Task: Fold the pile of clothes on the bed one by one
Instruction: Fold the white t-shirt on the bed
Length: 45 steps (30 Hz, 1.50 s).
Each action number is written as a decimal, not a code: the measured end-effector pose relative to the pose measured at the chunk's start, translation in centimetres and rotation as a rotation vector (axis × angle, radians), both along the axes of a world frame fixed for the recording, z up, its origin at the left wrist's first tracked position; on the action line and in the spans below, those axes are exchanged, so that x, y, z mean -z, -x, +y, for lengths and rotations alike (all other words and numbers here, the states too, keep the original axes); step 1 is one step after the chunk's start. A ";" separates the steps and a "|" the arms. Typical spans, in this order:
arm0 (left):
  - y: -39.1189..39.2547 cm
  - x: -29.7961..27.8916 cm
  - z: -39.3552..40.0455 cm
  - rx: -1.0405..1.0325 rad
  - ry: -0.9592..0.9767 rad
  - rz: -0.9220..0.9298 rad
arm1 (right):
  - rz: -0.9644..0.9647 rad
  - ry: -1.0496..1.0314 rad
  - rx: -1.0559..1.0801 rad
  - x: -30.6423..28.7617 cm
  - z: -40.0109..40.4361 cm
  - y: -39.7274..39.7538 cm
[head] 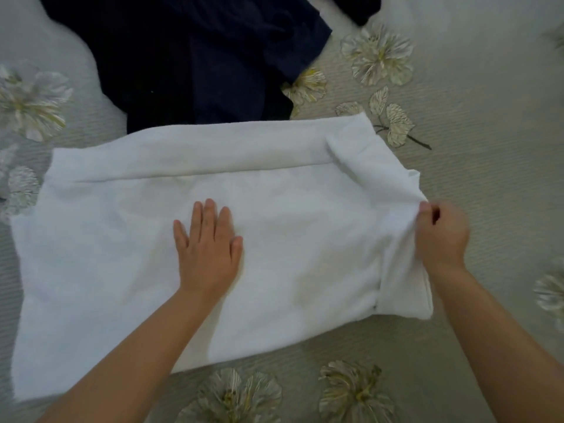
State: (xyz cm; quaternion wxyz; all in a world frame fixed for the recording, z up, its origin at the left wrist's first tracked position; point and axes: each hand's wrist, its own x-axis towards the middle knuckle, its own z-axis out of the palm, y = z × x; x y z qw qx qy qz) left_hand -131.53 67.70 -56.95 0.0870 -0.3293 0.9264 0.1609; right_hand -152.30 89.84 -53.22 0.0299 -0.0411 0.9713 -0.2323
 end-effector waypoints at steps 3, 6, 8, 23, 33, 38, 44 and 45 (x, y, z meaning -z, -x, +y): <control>0.1 0.5 1.6 0.041 -0.017 -0.030 | -0.089 -0.057 0.020 1.1 1.2 0.9; -0.1 1.0 2.0 0.051 0.011 -0.029 | -0.134 -0.047 0.025 2.2 1.3 0.7; -0.1 1.2 2.0 0.055 0.025 -0.027 | -0.139 0.021 0.035 2.1 1.6 0.4; -4.2 -1.6 10.7 0.573 0.006 -0.100 | -0.208 0.005 0.180 1.5 6.7 -11.4; -3.7 -2.3 10.5 0.571 0.003 -0.109 | -0.149 0.272 0.283 0.9 8.0 -11.1; -3.8 -2.5 10.2 0.554 -0.077 -0.143 | -0.260 0.291 0.207 0.4 9.3 -10.4; -4.0 -2.0 10.1 0.529 -0.122 -0.202 | -0.218 0.048 0.040 1.5 8.7 -11.4; -4.0 -2.0 10.1 0.531 -0.120 -0.213 | -0.183 0.039 0.029 1.6 8.5 -11.5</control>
